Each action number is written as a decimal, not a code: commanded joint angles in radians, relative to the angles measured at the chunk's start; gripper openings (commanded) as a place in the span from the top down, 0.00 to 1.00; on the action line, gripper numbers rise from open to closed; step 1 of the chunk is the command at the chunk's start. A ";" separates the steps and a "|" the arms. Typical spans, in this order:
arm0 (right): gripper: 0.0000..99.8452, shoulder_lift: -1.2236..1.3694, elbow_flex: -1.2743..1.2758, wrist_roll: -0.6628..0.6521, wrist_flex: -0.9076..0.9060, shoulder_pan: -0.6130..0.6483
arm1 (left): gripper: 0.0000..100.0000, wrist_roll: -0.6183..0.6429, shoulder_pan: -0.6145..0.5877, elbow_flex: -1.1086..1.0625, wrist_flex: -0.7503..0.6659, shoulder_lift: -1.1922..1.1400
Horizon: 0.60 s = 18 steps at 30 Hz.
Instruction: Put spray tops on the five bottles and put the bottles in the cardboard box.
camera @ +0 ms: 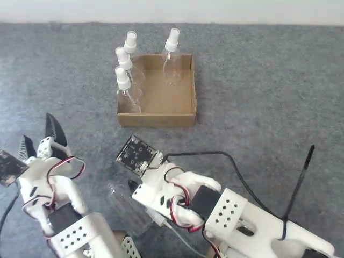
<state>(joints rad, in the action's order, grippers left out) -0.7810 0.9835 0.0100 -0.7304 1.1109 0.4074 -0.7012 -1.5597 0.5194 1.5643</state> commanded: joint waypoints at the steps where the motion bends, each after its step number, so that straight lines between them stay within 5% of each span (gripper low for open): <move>1: 0.77 -0.038 0.002 0.020 -0.001 0.030 | 0.74 0.015 -0.015 0.015 -0.032 0.014; 18: 0.77 0.251 0.006 0.074 0.162 0.076 | 0.74 0.106 -0.180 0.018 -0.061 0.014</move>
<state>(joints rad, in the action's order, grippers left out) -0.5815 1.0065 0.0760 -0.6306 1.1769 0.4795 -0.8408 -1.5612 0.4918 1.5643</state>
